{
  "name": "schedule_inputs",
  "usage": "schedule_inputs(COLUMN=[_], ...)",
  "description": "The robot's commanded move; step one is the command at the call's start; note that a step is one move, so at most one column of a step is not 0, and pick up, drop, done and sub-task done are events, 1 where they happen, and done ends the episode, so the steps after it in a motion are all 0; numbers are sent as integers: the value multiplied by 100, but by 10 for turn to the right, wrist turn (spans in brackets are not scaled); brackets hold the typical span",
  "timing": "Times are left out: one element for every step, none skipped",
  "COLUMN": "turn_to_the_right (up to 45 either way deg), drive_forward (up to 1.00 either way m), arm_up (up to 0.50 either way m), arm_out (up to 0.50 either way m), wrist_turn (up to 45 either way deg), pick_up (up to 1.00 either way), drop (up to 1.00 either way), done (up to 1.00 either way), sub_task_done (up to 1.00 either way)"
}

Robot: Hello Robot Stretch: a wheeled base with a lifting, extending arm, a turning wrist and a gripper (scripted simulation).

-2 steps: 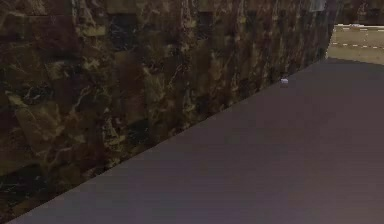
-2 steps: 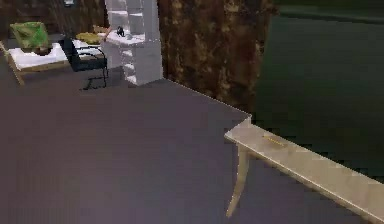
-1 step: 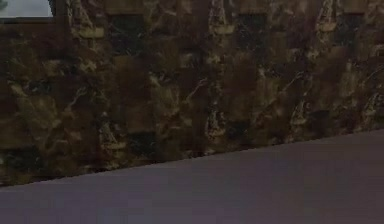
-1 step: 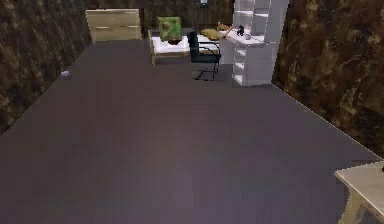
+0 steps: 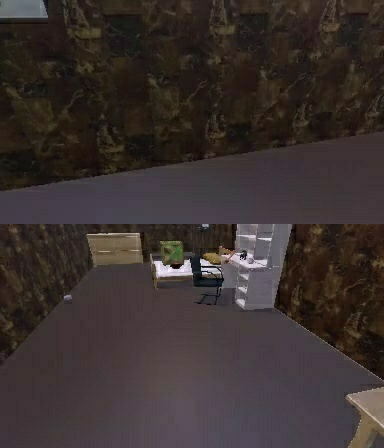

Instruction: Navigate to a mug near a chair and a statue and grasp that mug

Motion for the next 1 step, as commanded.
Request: schedule_inputs(turn_to_the_right=[450], drive_forward=[0], arm_up=[0], arm_out=[0], wrist_turn=[0], pick_up=[0], drop=[0], done=[0], sub_task_done=[0])
